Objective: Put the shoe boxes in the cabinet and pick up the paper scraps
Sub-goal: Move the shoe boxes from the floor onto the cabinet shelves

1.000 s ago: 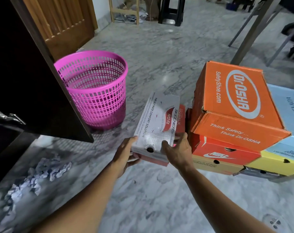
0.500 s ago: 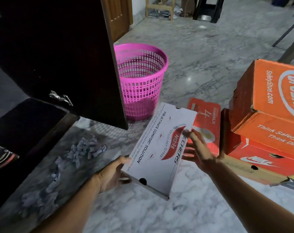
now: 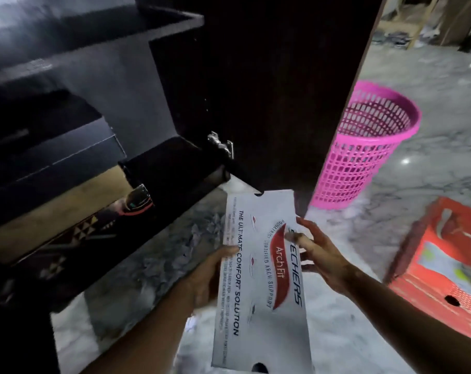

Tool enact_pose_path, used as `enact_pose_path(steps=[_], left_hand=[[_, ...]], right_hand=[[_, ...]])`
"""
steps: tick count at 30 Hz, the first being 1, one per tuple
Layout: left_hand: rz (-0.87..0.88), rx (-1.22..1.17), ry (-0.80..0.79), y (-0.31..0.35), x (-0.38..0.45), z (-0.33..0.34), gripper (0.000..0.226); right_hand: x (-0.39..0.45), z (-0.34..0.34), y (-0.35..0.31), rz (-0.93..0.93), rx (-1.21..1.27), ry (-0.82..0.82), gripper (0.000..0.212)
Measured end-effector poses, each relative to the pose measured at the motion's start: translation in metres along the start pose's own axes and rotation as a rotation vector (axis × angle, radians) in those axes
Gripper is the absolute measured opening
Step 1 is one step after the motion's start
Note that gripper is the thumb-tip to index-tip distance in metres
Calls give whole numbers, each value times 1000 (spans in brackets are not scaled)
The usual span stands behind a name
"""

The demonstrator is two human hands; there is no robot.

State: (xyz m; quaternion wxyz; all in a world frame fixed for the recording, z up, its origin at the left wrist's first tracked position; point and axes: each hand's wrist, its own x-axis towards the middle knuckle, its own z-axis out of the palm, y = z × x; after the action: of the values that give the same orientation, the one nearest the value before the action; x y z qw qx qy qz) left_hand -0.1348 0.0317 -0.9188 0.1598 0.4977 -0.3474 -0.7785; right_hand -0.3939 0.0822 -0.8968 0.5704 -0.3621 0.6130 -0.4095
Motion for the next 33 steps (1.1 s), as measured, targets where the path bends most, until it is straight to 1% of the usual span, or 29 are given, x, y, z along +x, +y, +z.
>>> enact_pose_path(steps=[2,4,6,7,9,11,12,13,15,16,18,19,21,22,23,24,25,27,28,29,30,31,33], left_hand=[[57,-33,29,13,-5,-13,42],[165,-85,125,27,-5,-27,42],[299,-151,216,42,0,-45,42],[330,-156,254,51,3,-48,39],[350,-171,396,71,7,-62,34],[329,-163,494,90,15,-76,47],[333,-162,505,99,20,-82,55],[335,-173,508,106,25,-88,59],[368,-200,490,113,35,-96,55],[392,-204,500,113,39,-98,49],[458,-160,585,110,48,-100,38],[490,-145,659,107,53,-100,40],[545,-139,827,97,61,-104,62],[588,-123,885,91,65,-108,67],[646,-93,915,86,68,-111,64],[701,-32,959,82,69,-112,60],[747,69,1039,79,68,-112,57],[821,385,1259,77,63,-113,50],[872,553,1337,78,60,-111,47],[925,713,1357,79,58,-112,46],[946,869,1326,81,55,-113,46],[919,1019,1270,84,54,-114,49],[745,1266,1175,90,55,-119,57]], right_hand=[[27,19,-24,-8,-53,-69,73],[49,32,-45,7,-100,-143,86],[70,41,-56,60,-105,-204,88],[73,39,-59,90,-96,-217,85],[80,44,-58,124,-88,-307,71],[83,49,-56,143,-6,-382,53],[87,55,-55,143,55,-385,45],[91,62,-54,143,116,-352,37],[108,78,-53,143,169,-239,18],[119,86,-54,140,181,-203,14],[142,104,-57,139,182,-186,17],[153,111,-59,129,154,-187,23],[176,127,-64,130,87,-203,35],[186,134,-67,123,67,-216,38],[196,141,-70,105,56,-224,38],[205,149,-74,90,53,-225,36],[214,156,-78,82,59,-217,35],[227,172,-85,73,80,-174,30],[232,179,-88,66,93,-150,26],[237,186,-90,50,92,-122,22],[241,194,-91,23,78,-100,18],[245,200,-91,-12,45,-79,19],[251,210,-93,-109,-80,-40,34]])
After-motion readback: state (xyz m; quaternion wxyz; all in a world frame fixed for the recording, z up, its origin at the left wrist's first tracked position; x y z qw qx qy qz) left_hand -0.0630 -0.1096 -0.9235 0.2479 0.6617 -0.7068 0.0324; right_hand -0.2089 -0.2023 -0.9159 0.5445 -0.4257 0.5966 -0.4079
